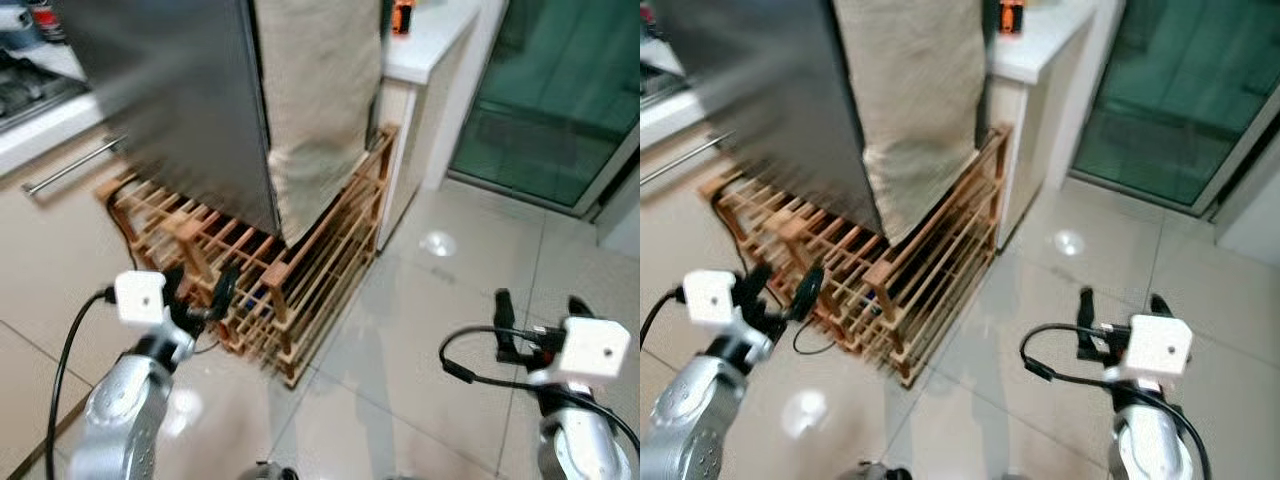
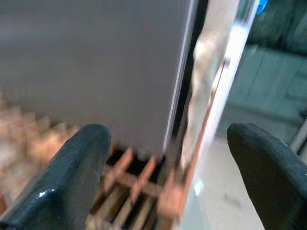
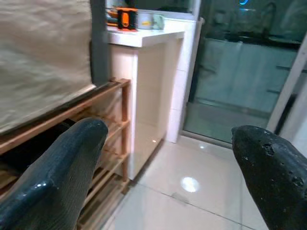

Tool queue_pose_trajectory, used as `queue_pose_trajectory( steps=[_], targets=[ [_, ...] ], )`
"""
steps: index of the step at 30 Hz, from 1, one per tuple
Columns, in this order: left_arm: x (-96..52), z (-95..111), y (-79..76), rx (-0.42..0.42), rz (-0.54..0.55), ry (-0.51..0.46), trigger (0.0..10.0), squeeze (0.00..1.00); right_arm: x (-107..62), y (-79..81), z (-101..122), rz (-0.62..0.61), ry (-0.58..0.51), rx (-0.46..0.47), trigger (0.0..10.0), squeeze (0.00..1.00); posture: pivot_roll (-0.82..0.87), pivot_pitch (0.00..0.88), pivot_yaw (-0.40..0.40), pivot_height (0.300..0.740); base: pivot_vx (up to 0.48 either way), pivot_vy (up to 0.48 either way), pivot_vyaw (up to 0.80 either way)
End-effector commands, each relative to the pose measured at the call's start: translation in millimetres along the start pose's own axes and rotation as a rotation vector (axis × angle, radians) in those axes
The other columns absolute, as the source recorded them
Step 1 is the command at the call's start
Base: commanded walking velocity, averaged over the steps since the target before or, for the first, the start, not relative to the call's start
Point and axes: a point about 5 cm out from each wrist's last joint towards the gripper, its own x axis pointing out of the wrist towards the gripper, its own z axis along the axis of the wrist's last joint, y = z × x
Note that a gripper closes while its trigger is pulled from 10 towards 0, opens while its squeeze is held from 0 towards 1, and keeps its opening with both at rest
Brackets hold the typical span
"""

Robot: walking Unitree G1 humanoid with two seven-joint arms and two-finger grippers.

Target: Restocking fridge

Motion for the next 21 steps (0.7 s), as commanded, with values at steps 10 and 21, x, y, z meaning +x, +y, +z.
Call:
queue_pose_trajectory(
  steps=[10,21],
  targets=[
    [2.3,19.8,-7.7,-0.048,0.024,-0.034,10.0,0.00,-3.0,1.0,-26.2,0.033,0.079,0.012,10.0,0.00,-0.10,0.012,0.055,0.740,0.283,-0.048,0.00],
    [24.0,37.3,-5.7,-0.040,0.040,-0.083,10.0,0.00,7.8,3.1,-31.4,0.052,0.065,0.011,10.0,0.00,-0.10,0.001,0.060,0.740,0.422,0.000,0.00]
  ],
)
